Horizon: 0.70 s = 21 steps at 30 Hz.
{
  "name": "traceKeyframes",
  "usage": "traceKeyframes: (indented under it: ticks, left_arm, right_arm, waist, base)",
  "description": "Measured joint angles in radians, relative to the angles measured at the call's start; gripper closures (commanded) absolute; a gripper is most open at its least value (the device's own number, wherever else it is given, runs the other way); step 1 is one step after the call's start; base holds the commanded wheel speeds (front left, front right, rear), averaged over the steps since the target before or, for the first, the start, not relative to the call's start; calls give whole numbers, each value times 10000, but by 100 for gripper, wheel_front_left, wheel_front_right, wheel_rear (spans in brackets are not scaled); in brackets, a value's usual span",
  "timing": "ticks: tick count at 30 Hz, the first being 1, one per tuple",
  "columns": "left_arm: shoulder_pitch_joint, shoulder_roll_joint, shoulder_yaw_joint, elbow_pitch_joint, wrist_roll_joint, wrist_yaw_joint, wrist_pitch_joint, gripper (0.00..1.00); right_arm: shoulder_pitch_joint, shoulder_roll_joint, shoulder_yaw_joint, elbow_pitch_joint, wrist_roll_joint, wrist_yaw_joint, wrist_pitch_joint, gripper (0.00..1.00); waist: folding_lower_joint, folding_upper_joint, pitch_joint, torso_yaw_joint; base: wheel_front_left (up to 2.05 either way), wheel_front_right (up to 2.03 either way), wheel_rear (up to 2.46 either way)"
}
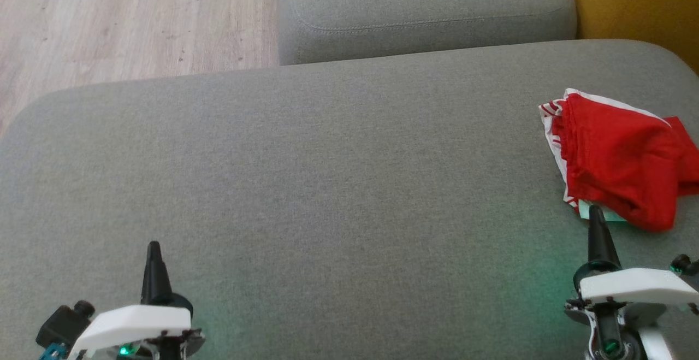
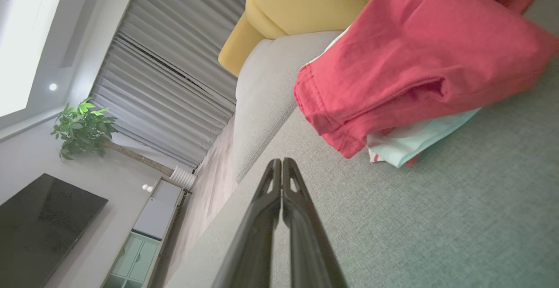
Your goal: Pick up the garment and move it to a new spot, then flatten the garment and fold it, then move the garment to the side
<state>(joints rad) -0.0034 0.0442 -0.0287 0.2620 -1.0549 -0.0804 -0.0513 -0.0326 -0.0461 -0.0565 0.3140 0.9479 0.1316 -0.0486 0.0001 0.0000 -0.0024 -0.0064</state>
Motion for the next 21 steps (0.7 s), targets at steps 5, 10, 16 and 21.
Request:
traceKeyframes:
  ticks: [5,10,16,21]
  left_arm:
    - [-62,0,82,8,-500,-10,165,100]
    - [-136,0,236,17,-1011,-81,313,100]
    - [-138,0,307,33,-1603,-90,493,100]
    - [-170,0,364,59,-2105,-165,604,100]
  right_arm:
    - [0,0,-94,-21,593,0,161,100]
    - [-1,2,-150,-54,1179,0,324,100]
    - [-4,2,-219,-92,1898,0,491,100]
    - [-21,2,-284,-102,2481,-2,621,100]
  waist:
    - [0,0,5,6]
    - [0,0,10,12]
    - [0,0,16,19]
    - [0,0,21,25]
  base:
    - [0,0,0]
    - [0,0,0]
    - [0,0,0]
    - [0,0,0]
